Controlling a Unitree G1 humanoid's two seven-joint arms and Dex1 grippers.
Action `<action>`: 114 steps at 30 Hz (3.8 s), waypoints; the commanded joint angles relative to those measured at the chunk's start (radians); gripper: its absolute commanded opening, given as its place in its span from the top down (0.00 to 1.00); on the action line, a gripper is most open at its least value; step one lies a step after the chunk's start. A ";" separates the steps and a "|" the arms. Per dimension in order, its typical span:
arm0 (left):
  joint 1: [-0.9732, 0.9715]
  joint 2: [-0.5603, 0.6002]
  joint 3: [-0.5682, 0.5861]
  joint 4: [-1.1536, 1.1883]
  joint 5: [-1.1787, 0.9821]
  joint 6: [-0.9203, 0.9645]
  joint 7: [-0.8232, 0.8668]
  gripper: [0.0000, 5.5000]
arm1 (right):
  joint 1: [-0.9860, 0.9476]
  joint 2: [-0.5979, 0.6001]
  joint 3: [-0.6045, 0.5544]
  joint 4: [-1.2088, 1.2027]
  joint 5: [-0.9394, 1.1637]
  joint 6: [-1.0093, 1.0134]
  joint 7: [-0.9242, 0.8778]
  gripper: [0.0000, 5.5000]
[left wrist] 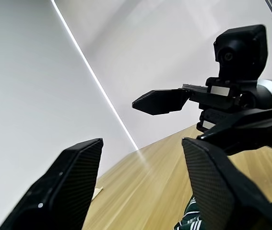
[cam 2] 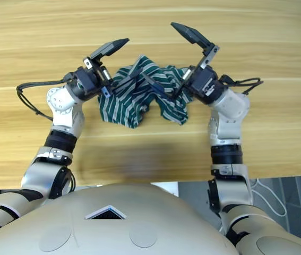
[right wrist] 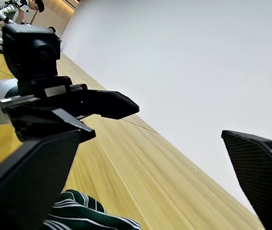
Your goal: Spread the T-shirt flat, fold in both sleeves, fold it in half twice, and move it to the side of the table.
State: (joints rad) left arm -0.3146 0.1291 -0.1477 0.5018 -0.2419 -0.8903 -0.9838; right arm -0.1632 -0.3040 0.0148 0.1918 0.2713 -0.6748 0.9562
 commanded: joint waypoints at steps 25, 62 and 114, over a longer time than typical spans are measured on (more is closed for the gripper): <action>0.025 0.049 -0.062 0.090 0.054 -0.137 0.072 0.44 | 0.024 -0.006 0.075 0.075 -0.036 -0.162 -0.076 0.02; 0.010 0.336 -0.018 0.152 0.327 -0.206 0.261 0.44 | 0.004 -0.294 -0.124 0.165 -0.616 -0.188 -0.515 0.02; -0.102 0.678 -0.214 0.362 0.689 -0.002 0.750 0.44 | -0.217 -0.526 0.117 0.694 -0.682 -0.113 -0.926 0.02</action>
State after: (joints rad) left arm -0.4158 0.7664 -0.4156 0.8572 0.5035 -0.8652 -0.2291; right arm -0.3995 -0.8098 0.1643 0.9329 -0.4779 -0.7513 -0.0093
